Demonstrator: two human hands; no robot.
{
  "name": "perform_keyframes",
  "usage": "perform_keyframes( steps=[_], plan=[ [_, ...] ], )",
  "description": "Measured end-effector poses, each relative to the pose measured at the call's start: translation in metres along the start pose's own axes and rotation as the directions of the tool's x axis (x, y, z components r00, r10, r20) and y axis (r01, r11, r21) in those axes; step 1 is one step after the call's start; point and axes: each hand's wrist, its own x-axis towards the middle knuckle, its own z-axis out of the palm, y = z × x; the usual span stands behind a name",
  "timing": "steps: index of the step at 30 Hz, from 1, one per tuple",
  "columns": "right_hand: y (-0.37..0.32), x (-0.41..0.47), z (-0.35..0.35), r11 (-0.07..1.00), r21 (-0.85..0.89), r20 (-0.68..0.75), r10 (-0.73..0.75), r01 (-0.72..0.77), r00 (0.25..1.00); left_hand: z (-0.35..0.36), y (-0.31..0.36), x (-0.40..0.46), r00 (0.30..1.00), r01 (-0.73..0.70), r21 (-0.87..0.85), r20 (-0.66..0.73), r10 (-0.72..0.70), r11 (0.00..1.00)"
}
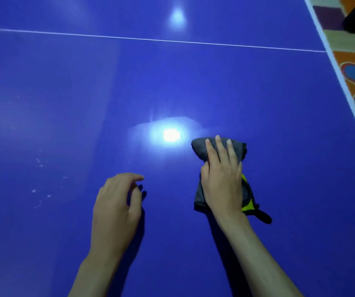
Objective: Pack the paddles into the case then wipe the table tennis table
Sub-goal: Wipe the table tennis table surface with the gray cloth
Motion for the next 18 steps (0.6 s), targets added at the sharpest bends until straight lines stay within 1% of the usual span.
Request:
perform_keyframes(
  steps=[4, 8, 11, 14, 18],
  plan=[
    [-0.090, -0.008, 0.023, 0.999, 0.018, 0.024, -0.030, 0.030, 0.999, -0.048, -0.053, 0.013, 0.994, -0.094, 0.181, 0.078, 0.081, 0.979],
    [-0.174, -0.025, 0.044, 0.995, 0.019, 0.079, -0.095, 0.093, 0.992, -0.087, -0.088, 0.018, 0.997, -0.077, 0.224, 0.041, 0.070, 0.972],
    [-0.226, -0.035, 0.057, 0.991, 0.025, 0.112, -0.133, 0.131, 0.985, -0.107, -0.110, 0.018, 0.998, -0.058, 0.218, 0.000, 0.059, 0.974],
    [-0.254, -0.032, 0.065, 0.992, 0.037, 0.115, -0.125, 0.122, 0.985, -0.118, -0.123, 0.016, 0.999, -0.025, 0.204, -0.032, 0.032, 0.979],
    [-0.263, -0.001, 0.073, 0.985, 0.063, 0.084, -0.168, 0.163, 0.982, -0.123, -0.123, 0.022, 0.998, -0.001, 0.173, -0.065, 0.013, 0.985]
  ],
)
